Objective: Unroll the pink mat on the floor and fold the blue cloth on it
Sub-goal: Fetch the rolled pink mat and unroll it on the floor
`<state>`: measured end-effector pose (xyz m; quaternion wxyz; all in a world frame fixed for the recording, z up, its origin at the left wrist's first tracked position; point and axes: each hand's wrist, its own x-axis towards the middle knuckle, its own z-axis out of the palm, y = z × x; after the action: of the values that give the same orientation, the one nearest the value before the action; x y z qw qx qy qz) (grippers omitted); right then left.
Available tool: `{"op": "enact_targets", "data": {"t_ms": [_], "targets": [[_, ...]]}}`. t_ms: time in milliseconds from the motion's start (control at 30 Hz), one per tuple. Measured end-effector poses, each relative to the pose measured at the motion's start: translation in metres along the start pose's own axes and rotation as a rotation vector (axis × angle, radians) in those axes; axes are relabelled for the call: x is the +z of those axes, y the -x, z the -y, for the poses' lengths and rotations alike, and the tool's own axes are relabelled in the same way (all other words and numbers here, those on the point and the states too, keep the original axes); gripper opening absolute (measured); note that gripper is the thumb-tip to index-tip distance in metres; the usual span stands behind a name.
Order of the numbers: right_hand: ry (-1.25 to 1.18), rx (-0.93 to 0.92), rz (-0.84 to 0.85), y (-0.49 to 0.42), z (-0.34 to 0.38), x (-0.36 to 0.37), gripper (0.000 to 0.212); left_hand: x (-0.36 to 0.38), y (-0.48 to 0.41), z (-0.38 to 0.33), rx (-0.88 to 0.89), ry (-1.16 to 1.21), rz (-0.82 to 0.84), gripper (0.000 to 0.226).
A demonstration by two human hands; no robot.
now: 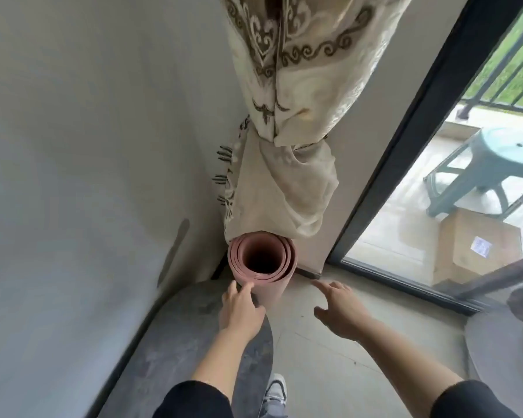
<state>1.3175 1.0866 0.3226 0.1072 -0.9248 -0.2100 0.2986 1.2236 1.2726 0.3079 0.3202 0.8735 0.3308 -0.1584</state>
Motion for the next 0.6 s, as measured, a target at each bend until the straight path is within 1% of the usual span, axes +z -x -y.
{"op": "enact_targets", "data": {"t_ms": [100,200,300,367,433,500,567,600], "targets": [[0.007,0.010,0.054,-0.041,0.001,0.021,0.067,0.016,-0.038,0.011,-0.020,0.008,0.031,0.058],[0.047,0.003,0.107,-0.072,0.000,0.041,0.072,0.034,-0.066,0.021,-0.032,-0.013,0.069,0.069],[0.070,-0.020,0.123,-0.109,0.000,0.061,0.078,0.047,-0.104,0.028,-0.024,-0.071,0.085,0.078],[0.075,-0.037,0.109,-0.131,0.002,0.071,0.082,0.053,-0.126,0.032,-0.026,-0.120,0.086,0.079],[0.073,-0.050,0.104,-0.149,0.005,0.080,0.084,0.056,-0.141,0.038,-0.033,-0.151,0.095,0.075],[0.057,-0.034,0.133,-0.161,0.008,0.093,0.084,0.063,-0.149,0.047,-0.031,-0.147,0.105,0.069],[0.033,0.004,0.138,-0.161,0.013,0.106,0.080,0.069,-0.148,0.052,0.002,-0.114,0.082,0.062],[0.032,0.018,0.106,-0.159,0.014,0.113,0.074,0.072,-0.147,0.053,0.018,-0.095,0.069,0.057]]}}
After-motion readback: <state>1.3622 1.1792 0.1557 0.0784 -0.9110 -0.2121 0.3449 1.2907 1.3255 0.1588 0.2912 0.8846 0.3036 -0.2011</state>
